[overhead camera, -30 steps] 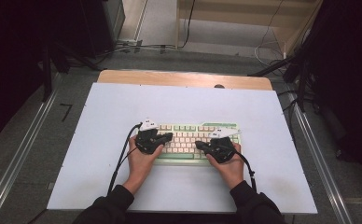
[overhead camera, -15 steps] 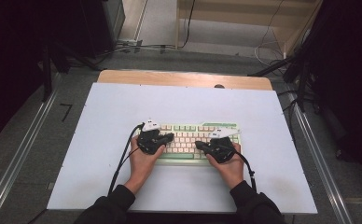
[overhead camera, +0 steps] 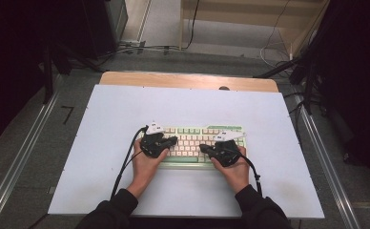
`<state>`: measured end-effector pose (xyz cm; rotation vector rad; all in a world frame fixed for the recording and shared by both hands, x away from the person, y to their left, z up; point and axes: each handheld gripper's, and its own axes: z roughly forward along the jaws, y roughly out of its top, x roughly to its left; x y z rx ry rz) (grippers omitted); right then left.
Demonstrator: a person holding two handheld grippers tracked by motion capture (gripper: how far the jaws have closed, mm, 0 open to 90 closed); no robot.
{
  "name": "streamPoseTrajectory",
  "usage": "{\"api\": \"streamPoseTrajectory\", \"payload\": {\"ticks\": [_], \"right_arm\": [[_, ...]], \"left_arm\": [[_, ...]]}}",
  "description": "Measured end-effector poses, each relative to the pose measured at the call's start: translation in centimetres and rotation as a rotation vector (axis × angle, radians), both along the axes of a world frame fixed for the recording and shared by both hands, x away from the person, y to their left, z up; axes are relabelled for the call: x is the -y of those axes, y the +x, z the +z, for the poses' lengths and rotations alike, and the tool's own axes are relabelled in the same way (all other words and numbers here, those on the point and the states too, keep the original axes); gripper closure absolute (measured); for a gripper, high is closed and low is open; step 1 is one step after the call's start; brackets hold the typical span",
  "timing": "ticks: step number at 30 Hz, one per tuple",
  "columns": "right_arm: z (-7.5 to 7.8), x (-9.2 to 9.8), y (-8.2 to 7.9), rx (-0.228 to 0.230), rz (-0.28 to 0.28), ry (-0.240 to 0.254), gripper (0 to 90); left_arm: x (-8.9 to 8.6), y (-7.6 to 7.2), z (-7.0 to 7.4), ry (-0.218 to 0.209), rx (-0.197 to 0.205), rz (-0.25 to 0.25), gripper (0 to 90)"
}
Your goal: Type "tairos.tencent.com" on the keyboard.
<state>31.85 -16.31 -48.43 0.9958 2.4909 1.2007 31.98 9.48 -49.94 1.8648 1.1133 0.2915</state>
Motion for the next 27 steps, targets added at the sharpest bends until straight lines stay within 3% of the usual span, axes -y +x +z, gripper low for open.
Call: {"api": "streamPoseTrajectory", "payload": {"ticks": [3, 15, 27], "right_arm": [[0.0, 0.0, 0.0, 0.0, 0.0, 0.001, 88.2], [0.1, 0.1, 0.0, 0.0, -0.002, 0.006, 88.2], [0.1, 0.1, -0.1, -0.002, 0.001, 0.003, 88.2]], "left_arm": [[0.0, -0.2, 0.2, -0.016, 0.022, 0.004, 90.0], [-0.9, -0.4, 0.8, -0.057, 0.021, 0.013, 90.0], [-2.1, -0.6, 1.0, -0.063, 0.024, 0.041, 90.0]]}}
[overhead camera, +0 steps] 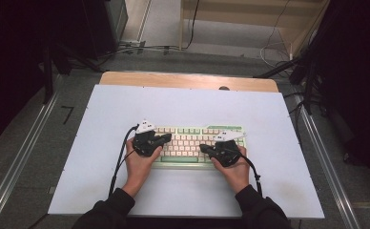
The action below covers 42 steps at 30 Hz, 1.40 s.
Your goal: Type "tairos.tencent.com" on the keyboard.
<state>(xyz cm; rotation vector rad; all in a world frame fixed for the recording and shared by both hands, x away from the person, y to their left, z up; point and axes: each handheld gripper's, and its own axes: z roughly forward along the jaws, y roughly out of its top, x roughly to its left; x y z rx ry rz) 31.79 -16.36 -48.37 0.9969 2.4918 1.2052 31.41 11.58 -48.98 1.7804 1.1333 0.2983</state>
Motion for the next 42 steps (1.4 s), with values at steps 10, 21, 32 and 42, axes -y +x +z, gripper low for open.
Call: {"api": "streamPoseTrajectory", "payload": {"ticks": [10, 21, 32, 42], "right_arm": [[0.0, 0.0, 0.0, 0.002, 0.0, 0.001, 88.2], [0.1, 0.1, -0.1, 0.003, 0.0, 0.002, 88.2], [0.1, 0.1, -0.1, 0.006, 0.001, 0.003, 88.2], [0.1, 0.1, -0.1, 0.004, 0.003, 0.003, 88.2]], "left_arm": [[-0.8, 0.0, 0.0, 0.005, -0.001, 0.018, 90.0], [-1.3, -0.2, -0.5, 0.025, -0.013, 0.028, 90.0], [-1.9, -0.4, -0.8, 0.038, -0.021, 0.037, 90.0], [-1.7, -0.4, -0.8, 0.037, -0.021, 0.032, 90.0]]}}
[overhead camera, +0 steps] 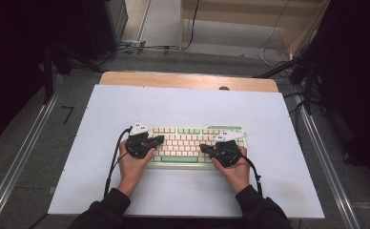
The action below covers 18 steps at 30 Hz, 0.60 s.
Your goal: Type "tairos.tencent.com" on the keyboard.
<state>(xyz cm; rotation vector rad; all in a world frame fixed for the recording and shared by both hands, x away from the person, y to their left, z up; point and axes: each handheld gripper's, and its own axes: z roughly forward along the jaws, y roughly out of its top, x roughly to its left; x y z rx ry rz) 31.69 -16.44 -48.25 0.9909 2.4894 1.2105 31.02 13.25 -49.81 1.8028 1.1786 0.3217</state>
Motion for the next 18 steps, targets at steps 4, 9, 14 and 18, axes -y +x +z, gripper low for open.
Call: {"api": "streamPoseTrajectory", "payload": {"ticks": [4, 9, 14, 18], "right_arm": [[-0.01, -0.04, -0.02, -0.001, 0.0, -0.001, 88.2], [-0.03, -0.11, -0.05, 0.0, 0.003, -0.003, 88.2], [-0.05, -0.27, -0.12, -0.002, 0.006, 0.002, 88.2], [-0.05, -0.52, -0.13, -0.002, 0.014, 0.0, 88.2]], "left_arm": [[0.14, 0.02, -0.1, 0.006, 0.0, -0.006, 90.0], [0.52, -0.08, -0.17, 0.025, 0.003, -0.022, 90.0], [0.19, -0.25, 0.33, -0.018, 0.026, -0.015, 90.0], [0.1, -0.26, 0.36, -0.022, 0.026, -0.011, 90.0]]}}
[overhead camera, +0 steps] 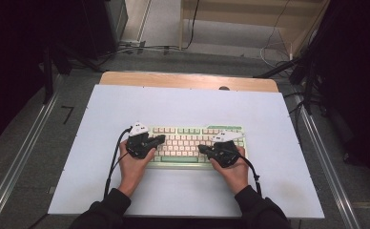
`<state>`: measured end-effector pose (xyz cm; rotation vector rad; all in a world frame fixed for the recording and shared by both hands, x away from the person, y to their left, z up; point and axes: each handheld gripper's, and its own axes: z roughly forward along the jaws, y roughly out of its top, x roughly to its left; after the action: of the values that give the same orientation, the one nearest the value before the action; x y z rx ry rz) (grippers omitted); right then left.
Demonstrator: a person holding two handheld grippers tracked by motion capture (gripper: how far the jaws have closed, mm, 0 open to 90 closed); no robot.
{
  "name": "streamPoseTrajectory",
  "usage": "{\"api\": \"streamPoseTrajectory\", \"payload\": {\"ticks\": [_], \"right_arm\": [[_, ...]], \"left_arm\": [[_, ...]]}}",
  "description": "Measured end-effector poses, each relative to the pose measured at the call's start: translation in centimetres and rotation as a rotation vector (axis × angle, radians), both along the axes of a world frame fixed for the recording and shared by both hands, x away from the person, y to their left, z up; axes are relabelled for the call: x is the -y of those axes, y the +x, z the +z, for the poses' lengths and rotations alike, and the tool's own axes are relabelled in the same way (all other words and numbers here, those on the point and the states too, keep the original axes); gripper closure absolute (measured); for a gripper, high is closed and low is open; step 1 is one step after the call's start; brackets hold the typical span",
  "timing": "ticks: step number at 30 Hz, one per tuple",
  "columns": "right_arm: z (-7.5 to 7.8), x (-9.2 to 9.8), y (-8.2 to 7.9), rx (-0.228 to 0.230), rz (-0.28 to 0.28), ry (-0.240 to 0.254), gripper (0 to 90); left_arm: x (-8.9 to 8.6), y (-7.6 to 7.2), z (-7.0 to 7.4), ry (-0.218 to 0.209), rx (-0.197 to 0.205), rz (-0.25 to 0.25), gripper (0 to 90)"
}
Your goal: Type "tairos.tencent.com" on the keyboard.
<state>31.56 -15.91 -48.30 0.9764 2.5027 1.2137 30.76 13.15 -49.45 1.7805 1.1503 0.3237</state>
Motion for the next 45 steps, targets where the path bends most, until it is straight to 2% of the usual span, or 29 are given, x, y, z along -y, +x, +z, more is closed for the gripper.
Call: {"api": "streamPoseTrajectory", "payload": {"ticks": [15, 31, 45], "right_arm": [[0.0, -2.0, -0.2, -0.002, 0.051, 0.003, 88.2], [-0.3, -3.7, -0.1, -0.014, 0.078, 0.007, 88.2], [-0.4, -4.2, 0.0, -0.012, 0.085, 0.001, 88.2]], "left_arm": [[0.0, -0.1, 0.0, -0.002, 0.001, 0.002, 90.0], [-0.1, -0.1, 0.1, -0.002, -0.002, -0.003, 90.0], [-0.3, -0.3, 0.1, -0.001, -0.003, -0.001, 90.0]]}}
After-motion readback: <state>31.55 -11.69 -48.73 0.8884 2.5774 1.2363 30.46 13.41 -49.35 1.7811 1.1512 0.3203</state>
